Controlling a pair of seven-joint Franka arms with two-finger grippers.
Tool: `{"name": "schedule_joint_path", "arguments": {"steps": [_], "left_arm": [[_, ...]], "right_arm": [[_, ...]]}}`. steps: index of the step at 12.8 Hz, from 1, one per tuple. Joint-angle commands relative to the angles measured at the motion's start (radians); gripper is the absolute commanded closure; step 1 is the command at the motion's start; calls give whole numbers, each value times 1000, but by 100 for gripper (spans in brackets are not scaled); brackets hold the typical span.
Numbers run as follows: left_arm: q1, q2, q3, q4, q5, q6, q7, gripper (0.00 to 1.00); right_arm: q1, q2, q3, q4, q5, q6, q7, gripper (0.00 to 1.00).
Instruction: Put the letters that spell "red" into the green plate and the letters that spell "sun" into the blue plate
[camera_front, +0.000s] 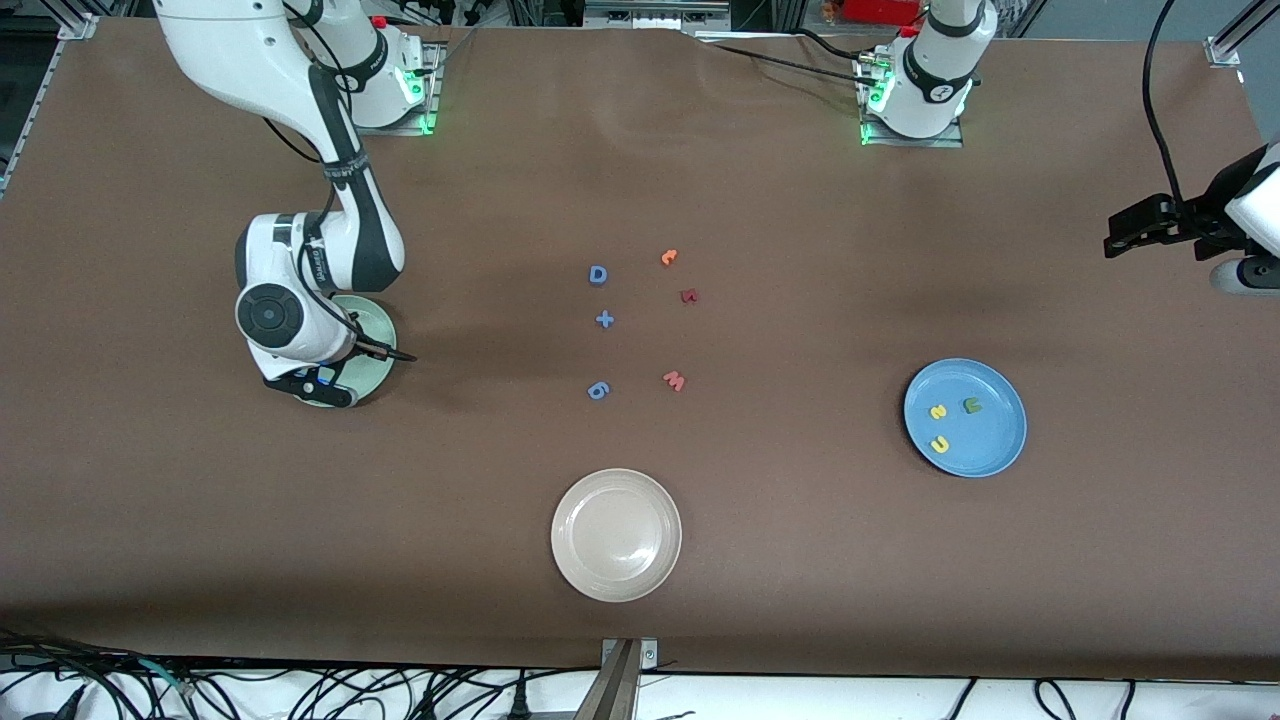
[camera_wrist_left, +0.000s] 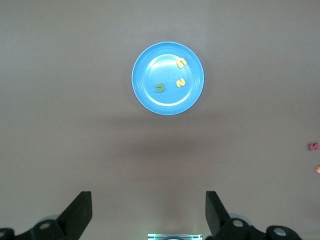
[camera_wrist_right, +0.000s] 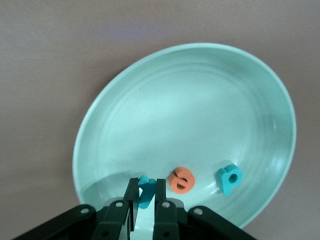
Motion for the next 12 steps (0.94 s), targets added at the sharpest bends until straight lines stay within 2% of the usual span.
{"name": "schedule_joint_path", "arguments": {"steps": [1, 4, 5, 6, 7, 10, 12], "left_arm": [[0, -5, 4, 0, -25, 8, 3, 0], [-2, 0, 5, 9, -20, 5, 6, 0], [-5, 4, 2, 16, -14, 3, 5, 0], [-6, 4, 1, 19, -14, 3, 5, 0], [-8, 6, 1, 19, -17, 3, 6, 0], [-12, 12, -1, 21, -25, 7, 9, 0], [-16, 17, -4, 23, -25, 7, 9, 0]], "right_arm": [[-3, -5, 5, -4, 22, 11, -23, 100], [-1, -4, 14, 1, 66, 11, -23, 100], [-1, -5, 16, 1, 66, 9, -23, 89], [-1, -5, 15, 2, 66, 6, -23, 50], [0, -5, 14, 4, 66, 3, -21, 31], [-1, -45, 7, 19, 66, -30, -27, 5], [-1, -74, -22, 83, 66, -151, -29, 2]]}}
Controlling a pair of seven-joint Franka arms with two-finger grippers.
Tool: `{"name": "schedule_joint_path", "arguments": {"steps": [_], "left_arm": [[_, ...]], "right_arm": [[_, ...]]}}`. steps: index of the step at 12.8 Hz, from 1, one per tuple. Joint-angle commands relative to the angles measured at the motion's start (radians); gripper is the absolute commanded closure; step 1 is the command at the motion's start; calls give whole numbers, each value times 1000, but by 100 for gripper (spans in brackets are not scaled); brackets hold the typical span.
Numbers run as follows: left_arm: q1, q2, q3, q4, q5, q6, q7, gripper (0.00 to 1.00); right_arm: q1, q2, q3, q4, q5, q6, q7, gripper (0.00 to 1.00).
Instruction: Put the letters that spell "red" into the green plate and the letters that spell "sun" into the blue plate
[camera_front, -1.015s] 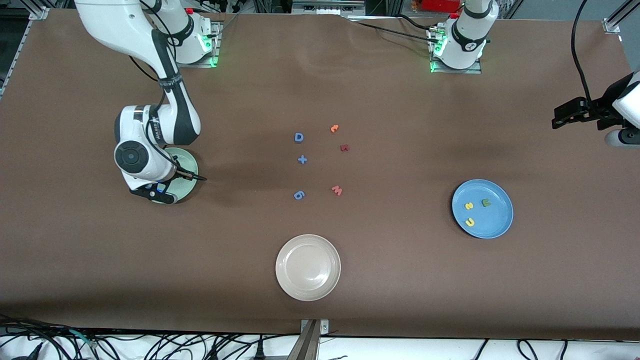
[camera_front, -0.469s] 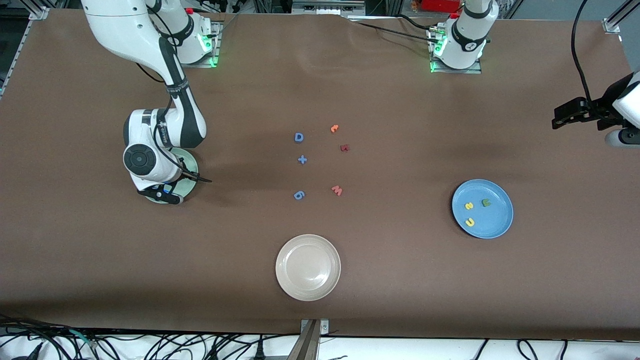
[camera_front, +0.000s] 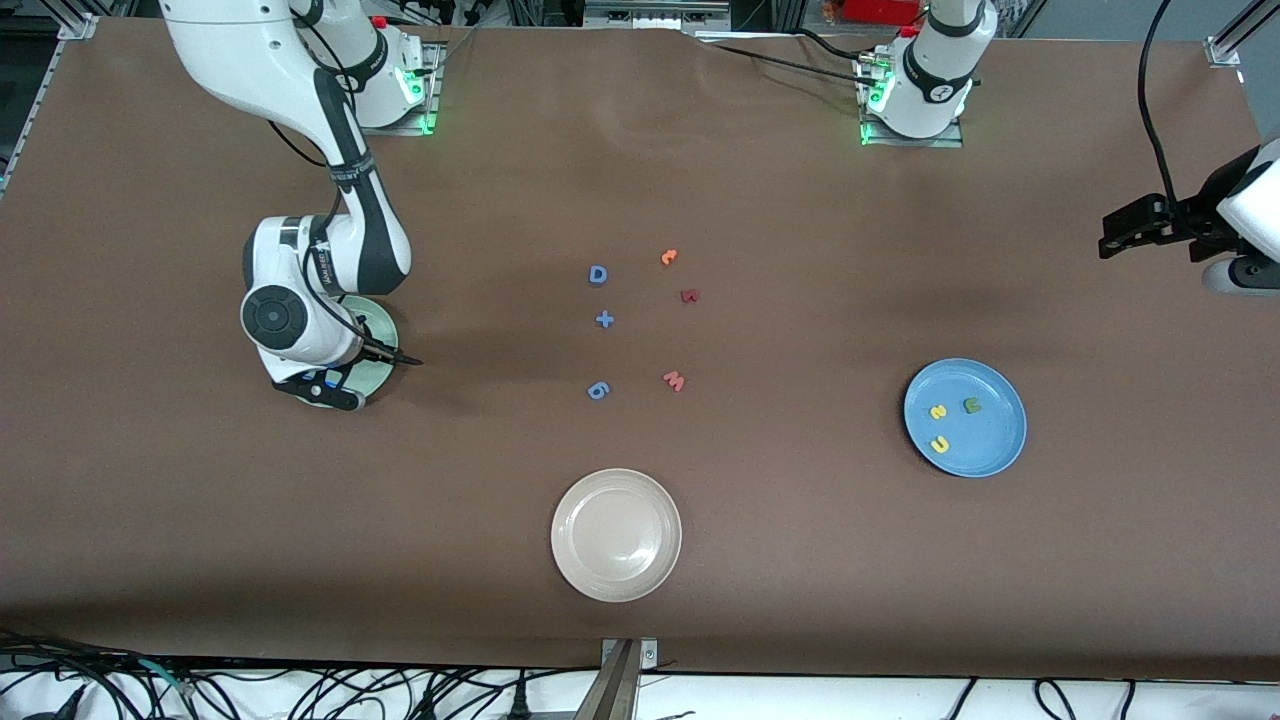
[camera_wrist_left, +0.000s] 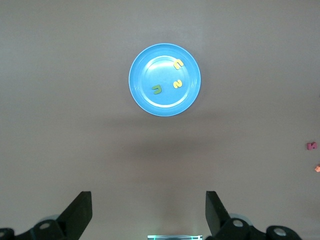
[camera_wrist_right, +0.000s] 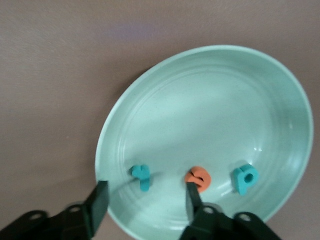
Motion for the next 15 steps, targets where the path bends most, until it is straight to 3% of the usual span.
{"name": "schedule_joint_path", "arguments": {"steps": [1, 6, 8, 10, 13, 15], "left_arm": [[-5, 29, 2, 21, -26, 3, 9, 0], [-7, 46, -1, 36, -35, 18, 1, 0], [-5, 46, 1, 50, -35, 20, 0, 0], [-5, 51, 1, 51, -38, 20, 6, 0], [-7, 56, -1, 54, -38, 20, 7, 0], [-9, 56, -1, 55, -38, 20, 7, 0]], "right_arm": [[-4, -51, -39, 108, 21, -192, -28, 2], [-44, -51, -84, 399, 24, -539, -28, 1], [-97, -51, -87, 501, 102, -651, -73, 1], [-165, -62, -88, 576, 158, -746, -119, 1], [-200, -99, -108, 668, 155, -826, -150, 1], [-200, -123, -107, 667, 146, -849, -142, 1]]}}
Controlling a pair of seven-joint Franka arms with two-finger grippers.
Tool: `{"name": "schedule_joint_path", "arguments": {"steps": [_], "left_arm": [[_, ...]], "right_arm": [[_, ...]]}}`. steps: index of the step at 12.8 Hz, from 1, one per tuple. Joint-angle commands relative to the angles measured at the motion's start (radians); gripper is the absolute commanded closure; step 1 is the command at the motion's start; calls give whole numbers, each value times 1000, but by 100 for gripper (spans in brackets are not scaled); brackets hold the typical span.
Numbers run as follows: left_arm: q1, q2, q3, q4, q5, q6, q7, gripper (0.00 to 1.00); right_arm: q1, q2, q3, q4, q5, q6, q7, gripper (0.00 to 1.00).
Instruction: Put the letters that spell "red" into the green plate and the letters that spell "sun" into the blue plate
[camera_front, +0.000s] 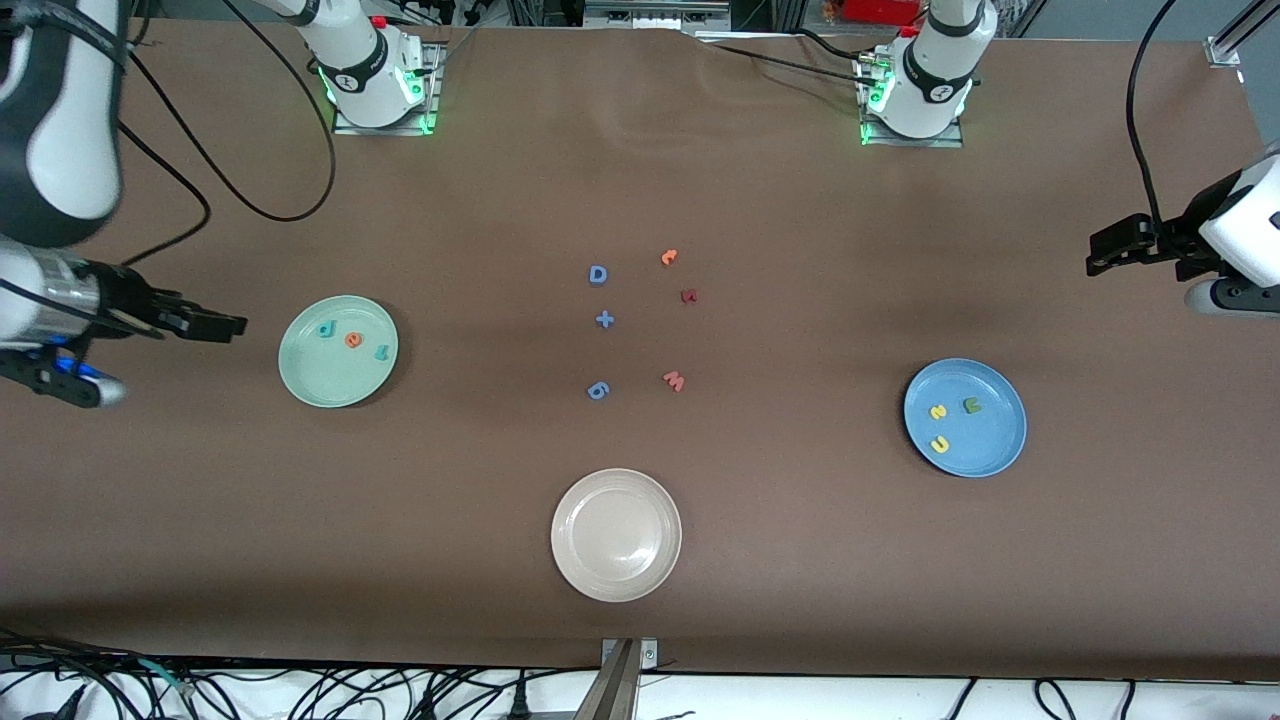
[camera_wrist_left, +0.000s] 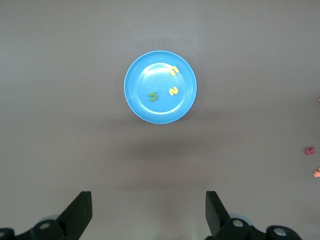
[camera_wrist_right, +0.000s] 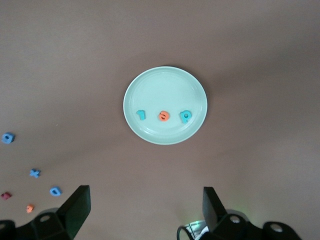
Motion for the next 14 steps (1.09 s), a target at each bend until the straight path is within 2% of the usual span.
{"name": "schedule_joint_path", "arguments": {"steps": [1, 6, 9, 14], "left_arm": [[-9, 20, 3, 29, -32, -3, 7, 0], [-15, 23, 5, 35, -30, -3, 7, 0], [-15, 23, 5, 37, -30, -3, 7, 0], [-15, 23, 5, 37, -30, -1, 7, 0]], "right_arm": [[3, -19, 4, 6, 10, -40, -5, 1], [32, -18, 11, 11, 7, -34, -5, 1], [34, -18, 13, 11, -62, -32, -19, 0], [13, -19, 13, 11, -58, -23, -53, 0]]}}
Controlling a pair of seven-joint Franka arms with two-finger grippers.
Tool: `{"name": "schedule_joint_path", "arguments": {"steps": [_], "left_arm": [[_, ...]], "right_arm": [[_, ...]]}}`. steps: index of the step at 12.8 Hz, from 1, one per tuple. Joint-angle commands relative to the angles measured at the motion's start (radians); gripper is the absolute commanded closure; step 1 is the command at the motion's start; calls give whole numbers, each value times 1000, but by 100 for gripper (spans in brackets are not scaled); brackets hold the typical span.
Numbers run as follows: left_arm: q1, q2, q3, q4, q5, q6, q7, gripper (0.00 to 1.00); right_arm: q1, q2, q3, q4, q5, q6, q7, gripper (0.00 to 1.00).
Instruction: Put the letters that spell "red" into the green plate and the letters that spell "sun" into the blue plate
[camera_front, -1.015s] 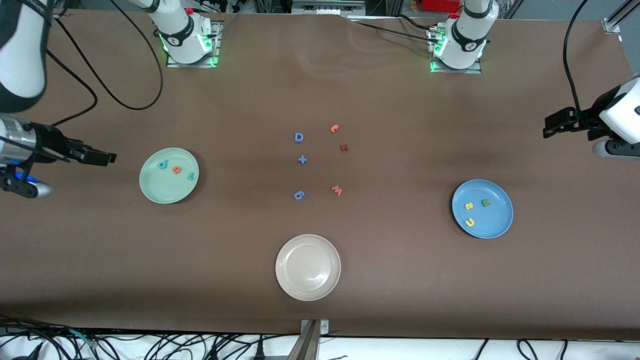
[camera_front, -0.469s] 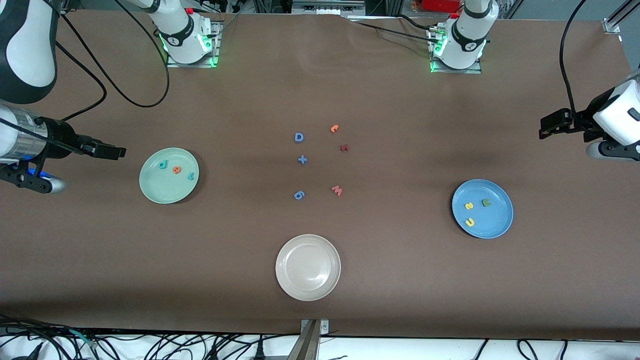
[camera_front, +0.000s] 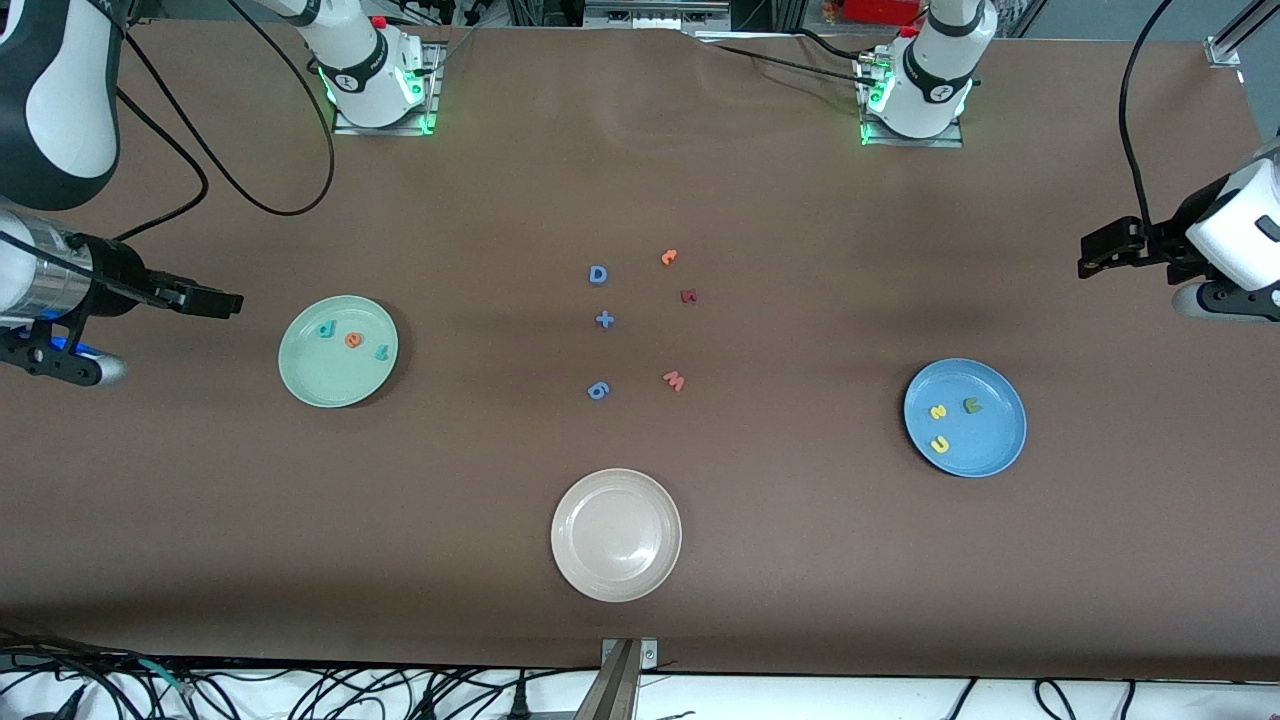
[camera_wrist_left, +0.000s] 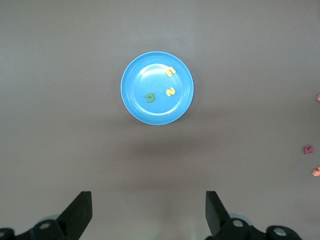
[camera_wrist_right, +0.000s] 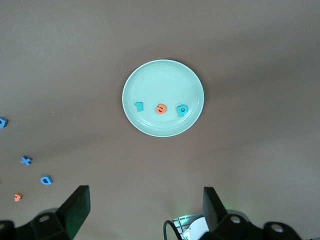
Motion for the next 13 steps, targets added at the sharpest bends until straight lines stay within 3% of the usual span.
{"name": "schedule_joint_path", "arguments": {"steps": [1, 3, 4, 6, 9, 11, 13], "left_arm": [[-2, 16, 5, 33, -30, -5, 7, 0], [-2, 16, 5, 33, -30, -4, 7, 0], [-4, 16, 5, 33, -30, -5, 7, 0], [-4, 17, 5, 33, -30, -4, 7, 0], [-4, 17, 5, 33, -32, -4, 7, 0], [-4, 17, 4, 33, -32, -4, 7, 0], [-2, 17, 5, 33, -30, -4, 7, 0]], "right_arm": [[-55, -5, 28, 8, -10, 2, -29, 0], [-214, -9, 242, 8, -60, 28, -28, 0], [-276, -21, 338, 8, -130, 33, -28, 0], [-366, -43, 454, -2, -183, 68, -26, 1], [-439, -86, 523, -72, -184, 106, -29, 1], [-451, -159, 533, -192, -186, 222, -60, 1], [-453, -154, 531, -182, -189, 231, -98, 1]]}}
